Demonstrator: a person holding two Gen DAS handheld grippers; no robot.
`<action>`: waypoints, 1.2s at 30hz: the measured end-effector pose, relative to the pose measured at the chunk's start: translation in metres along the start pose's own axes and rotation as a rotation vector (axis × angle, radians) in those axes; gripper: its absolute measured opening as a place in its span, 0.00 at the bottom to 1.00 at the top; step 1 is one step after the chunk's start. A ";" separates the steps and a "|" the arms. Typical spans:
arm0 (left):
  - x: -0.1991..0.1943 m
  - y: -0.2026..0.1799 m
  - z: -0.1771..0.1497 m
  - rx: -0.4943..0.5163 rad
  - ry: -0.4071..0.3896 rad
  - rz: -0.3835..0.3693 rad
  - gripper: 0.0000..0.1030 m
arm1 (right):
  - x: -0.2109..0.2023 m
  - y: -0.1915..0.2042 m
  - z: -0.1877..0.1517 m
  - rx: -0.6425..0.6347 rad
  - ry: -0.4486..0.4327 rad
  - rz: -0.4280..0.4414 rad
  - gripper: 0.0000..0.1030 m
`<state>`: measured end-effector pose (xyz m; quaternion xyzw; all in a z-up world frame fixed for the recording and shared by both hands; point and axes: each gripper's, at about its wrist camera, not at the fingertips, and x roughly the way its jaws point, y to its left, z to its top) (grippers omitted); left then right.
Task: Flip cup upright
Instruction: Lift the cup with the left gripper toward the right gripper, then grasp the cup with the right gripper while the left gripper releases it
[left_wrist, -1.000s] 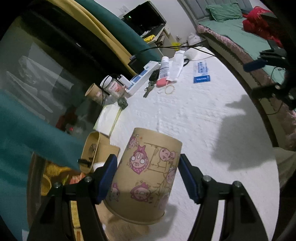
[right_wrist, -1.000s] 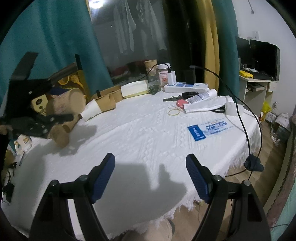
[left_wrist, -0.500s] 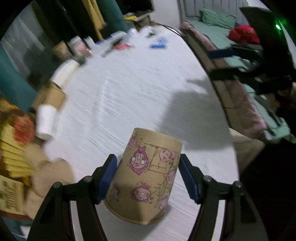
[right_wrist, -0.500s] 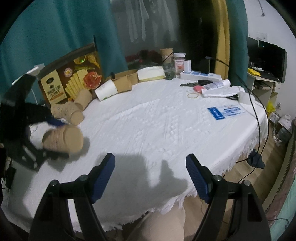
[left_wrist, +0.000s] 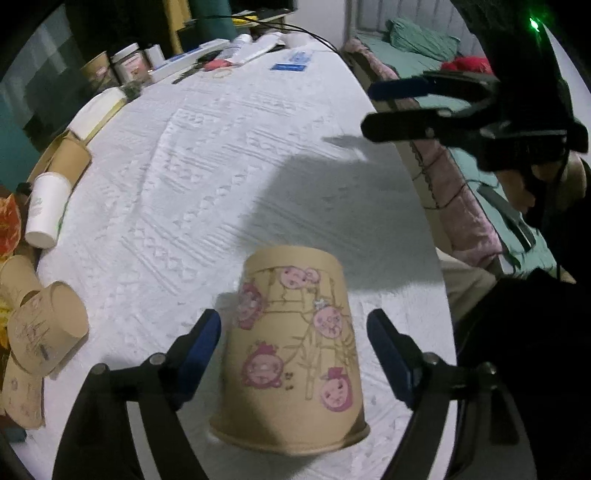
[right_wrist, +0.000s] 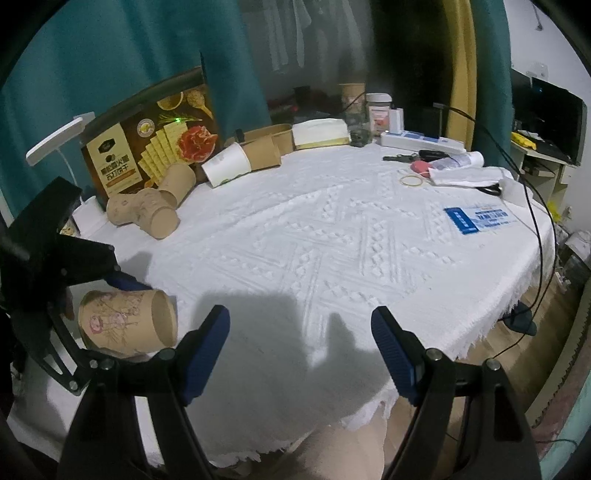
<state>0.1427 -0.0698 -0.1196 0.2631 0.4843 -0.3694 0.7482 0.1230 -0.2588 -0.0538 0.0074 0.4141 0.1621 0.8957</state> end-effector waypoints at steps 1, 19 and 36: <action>-0.005 -0.001 0.001 -0.006 -0.007 0.005 0.79 | 0.002 0.002 0.003 -0.010 0.005 0.013 0.75; -0.133 -0.014 -0.057 -0.301 -0.250 0.170 0.79 | 0.009 0.110 0.061 -0.714 0.157 0.350 0.75; -0.120 0.004 -0.187 -0.886 -0.444 0.134 0.79 | 0.044 0.192 0.021 -1.364 0.536 0.308 0.75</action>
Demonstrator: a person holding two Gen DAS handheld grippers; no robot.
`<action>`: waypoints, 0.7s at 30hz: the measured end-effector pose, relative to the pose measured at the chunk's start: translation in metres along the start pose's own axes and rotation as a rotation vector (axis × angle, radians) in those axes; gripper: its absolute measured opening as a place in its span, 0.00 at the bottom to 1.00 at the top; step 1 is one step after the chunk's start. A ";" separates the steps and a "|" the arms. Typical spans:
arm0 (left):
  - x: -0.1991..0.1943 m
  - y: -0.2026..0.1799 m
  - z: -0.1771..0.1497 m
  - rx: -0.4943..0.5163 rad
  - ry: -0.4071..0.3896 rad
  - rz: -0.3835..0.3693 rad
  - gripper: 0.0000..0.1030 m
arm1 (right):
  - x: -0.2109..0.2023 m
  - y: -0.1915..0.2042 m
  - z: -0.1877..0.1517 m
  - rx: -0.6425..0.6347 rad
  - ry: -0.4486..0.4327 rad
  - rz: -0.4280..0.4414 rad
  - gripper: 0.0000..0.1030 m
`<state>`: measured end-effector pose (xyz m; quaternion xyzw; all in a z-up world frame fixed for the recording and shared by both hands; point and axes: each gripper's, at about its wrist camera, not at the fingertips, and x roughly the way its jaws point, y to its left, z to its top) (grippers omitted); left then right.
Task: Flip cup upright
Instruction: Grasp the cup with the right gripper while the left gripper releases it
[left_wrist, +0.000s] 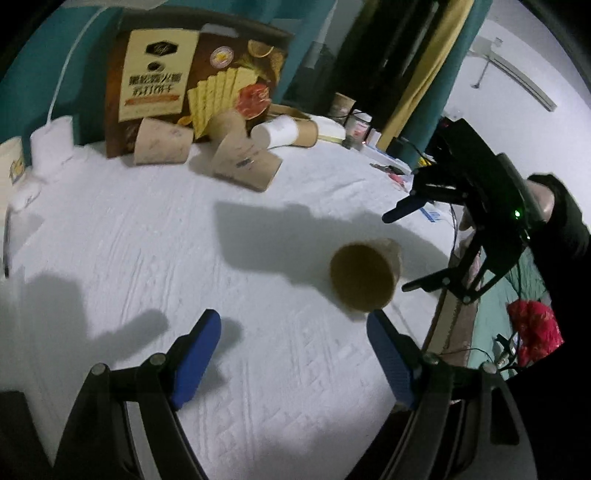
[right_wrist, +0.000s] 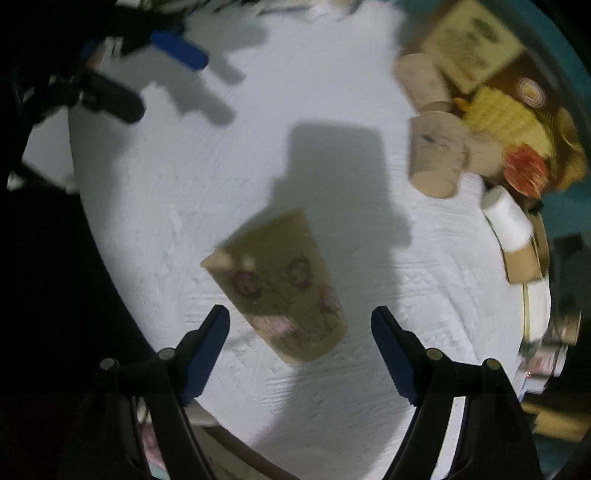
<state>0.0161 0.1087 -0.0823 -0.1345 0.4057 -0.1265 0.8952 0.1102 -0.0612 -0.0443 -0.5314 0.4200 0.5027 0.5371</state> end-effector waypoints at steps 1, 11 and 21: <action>0.001 0.002 -0.002 -0.002 0.005 0.005 0.79 | 0.004 0.004 0.005 -0.031 0.022 0.002 0.75; 0.005 0.015 -0.022 -0.059 0.006 0.031 0.79 | 0.041 0.024 0.042 -0.160 0.204 -0.030 0.75; -0.002 0.025 -0.028 -0.063 0.011 0.050 0.79 | 0.057 0.029 0.060 -0.221 0.256 -0.077 0.64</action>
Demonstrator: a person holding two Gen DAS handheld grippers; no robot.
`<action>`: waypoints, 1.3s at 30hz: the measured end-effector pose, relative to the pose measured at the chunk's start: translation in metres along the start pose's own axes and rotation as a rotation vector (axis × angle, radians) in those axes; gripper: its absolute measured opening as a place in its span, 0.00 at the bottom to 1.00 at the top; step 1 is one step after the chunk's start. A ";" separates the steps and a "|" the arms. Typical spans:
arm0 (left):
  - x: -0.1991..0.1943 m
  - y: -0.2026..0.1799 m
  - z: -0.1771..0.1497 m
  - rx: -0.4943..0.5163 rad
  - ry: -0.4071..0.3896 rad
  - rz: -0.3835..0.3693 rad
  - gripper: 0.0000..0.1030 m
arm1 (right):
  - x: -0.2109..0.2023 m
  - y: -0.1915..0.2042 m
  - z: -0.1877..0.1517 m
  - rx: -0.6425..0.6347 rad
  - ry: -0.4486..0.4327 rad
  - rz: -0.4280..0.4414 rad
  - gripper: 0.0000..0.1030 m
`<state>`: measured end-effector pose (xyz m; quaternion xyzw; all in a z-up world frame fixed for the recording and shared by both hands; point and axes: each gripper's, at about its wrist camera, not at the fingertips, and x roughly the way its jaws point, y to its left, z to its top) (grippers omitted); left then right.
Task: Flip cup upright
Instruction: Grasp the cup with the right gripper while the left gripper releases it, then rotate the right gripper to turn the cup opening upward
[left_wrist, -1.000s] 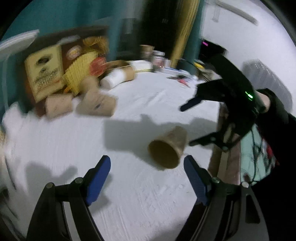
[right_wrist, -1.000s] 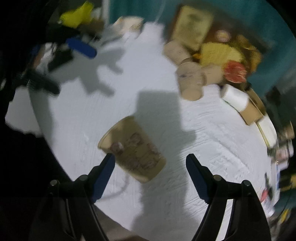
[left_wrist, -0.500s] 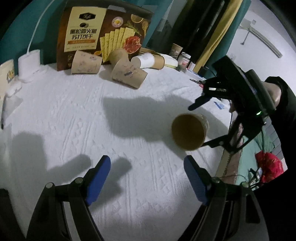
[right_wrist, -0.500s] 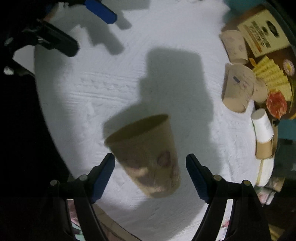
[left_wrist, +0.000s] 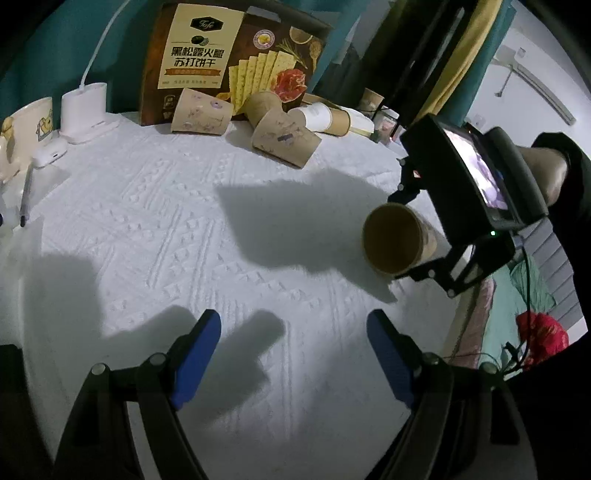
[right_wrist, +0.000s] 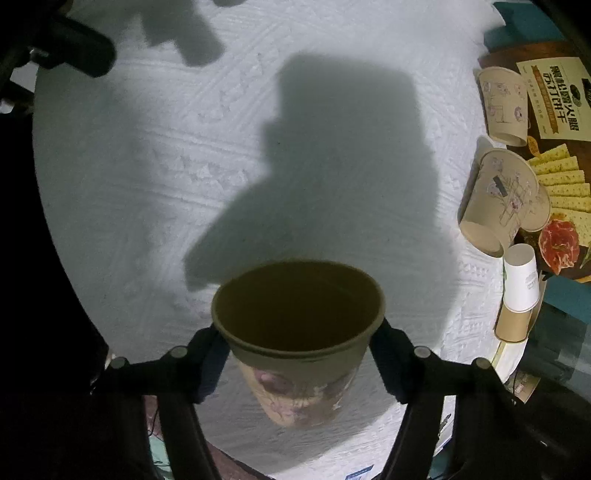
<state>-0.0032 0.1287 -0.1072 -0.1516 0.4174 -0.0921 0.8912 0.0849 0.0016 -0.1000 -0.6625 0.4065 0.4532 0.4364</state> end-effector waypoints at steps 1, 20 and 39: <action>0.000 -0.001 0.000 0.000 0.001 -0.001 0.79 | -0.001 0.000 0.000 0.003 -0.003 0.003 0.64; 0.028 -0.025 0.010 -0.013 0.035 -0.065 0.79 | -0.020 -0.060 -0.067 0.485 -0.322 0.054 0.62; 0.046 -0.056 0.025 0.006 0.063 -0.059 0.79 | 0.000 -0.071 -0.166 1.088 -0.739 0.082 0.62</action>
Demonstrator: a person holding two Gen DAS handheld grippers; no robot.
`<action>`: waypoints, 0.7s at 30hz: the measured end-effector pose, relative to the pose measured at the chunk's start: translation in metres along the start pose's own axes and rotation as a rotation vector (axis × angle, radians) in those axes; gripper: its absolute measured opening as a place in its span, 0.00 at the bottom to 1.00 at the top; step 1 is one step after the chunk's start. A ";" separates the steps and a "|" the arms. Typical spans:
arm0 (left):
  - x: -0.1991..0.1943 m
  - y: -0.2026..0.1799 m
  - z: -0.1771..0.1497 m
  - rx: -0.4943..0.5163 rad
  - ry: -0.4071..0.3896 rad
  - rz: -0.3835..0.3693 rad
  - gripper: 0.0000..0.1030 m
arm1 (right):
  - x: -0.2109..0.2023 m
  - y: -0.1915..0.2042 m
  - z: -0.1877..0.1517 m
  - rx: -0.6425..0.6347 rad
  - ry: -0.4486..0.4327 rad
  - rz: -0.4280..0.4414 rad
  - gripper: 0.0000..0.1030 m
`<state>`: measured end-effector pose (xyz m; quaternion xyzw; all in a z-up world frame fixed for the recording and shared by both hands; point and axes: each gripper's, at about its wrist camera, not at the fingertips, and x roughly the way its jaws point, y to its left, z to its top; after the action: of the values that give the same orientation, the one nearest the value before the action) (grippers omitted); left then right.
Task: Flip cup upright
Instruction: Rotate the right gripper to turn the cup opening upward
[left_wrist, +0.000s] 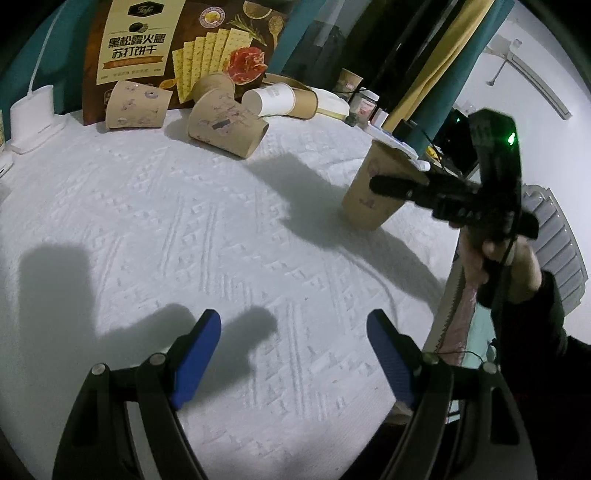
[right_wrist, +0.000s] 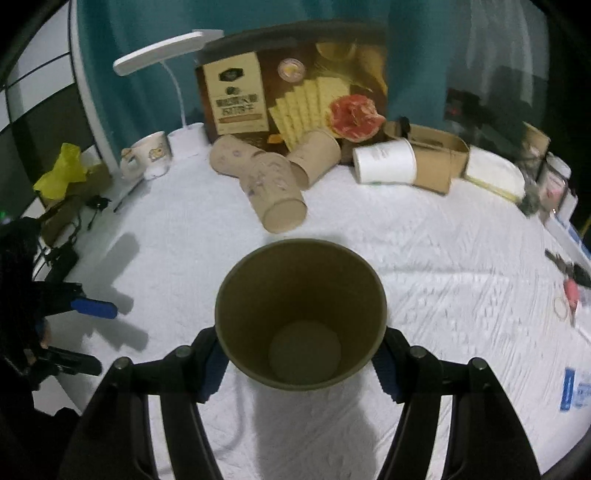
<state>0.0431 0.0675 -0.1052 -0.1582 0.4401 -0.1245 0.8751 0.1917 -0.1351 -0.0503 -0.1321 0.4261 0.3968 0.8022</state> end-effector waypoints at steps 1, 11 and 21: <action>0.000 -0.001 0.000 0.002 -0.001 0.003 0.79 | -0.001 -0.001 -0.003 0.009 0.000 0.001 0.62; 0.011 -0.003 0.007 -0.010 0.003 0.040 0.79 | -0.005 -0.009 -0.024 0.062 -0.011 -0.020 0.62; 0.015 -0.001 0.012 -0.005 -0.005 0.073 0.79 | -0.001 -0.003 -0.024 0.075 -0.011 -0.041 0.62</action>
<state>0.0616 0.0636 -0.1087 -0.1446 0.4437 -0.0910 0.8797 0.1803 -0.1507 -0.0645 -0.1086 0.4333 0.3646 0.8171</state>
